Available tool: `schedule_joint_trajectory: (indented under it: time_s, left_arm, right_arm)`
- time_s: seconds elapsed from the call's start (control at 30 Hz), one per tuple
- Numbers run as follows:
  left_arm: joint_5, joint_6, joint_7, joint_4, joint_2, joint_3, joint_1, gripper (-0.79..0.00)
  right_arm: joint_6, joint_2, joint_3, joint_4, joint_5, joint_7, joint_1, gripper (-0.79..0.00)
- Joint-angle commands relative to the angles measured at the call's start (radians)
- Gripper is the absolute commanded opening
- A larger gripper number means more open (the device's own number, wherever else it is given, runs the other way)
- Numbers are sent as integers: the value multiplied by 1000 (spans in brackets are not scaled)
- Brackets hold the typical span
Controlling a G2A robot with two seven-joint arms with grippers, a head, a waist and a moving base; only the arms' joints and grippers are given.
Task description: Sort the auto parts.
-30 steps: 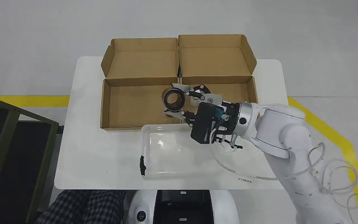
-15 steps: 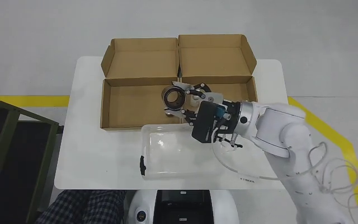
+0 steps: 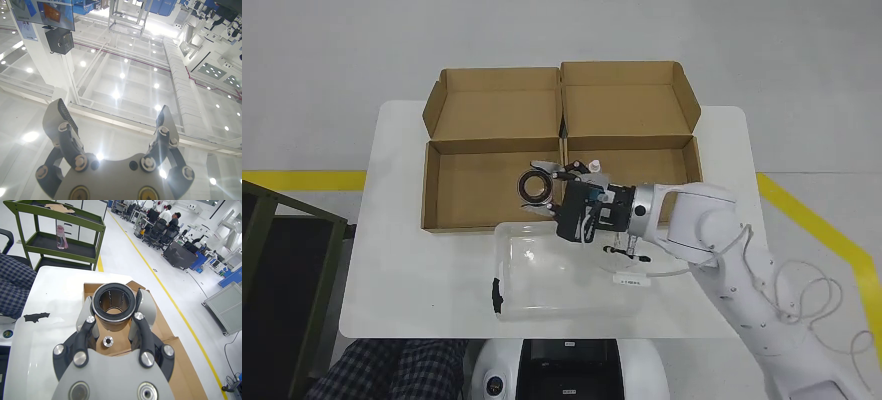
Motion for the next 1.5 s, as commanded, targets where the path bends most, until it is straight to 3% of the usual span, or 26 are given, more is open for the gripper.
schedule_joint_trajectory:
  time_s: [0.0,0.53,1.47]
  left_arm:
    - [0,0,0,0,0,0,0,0]
    - [0,0,0,0,0,0,0,0]
    - [0,0,0,0,0,0,0,0]
  right_arm:
    - [4,-3,-13,11,-4,-2,7,-785]
    - [60,-41,-125,218,-14,-32,93,-785]
    - [116,-166,-345,617,42,-37,268,-785]
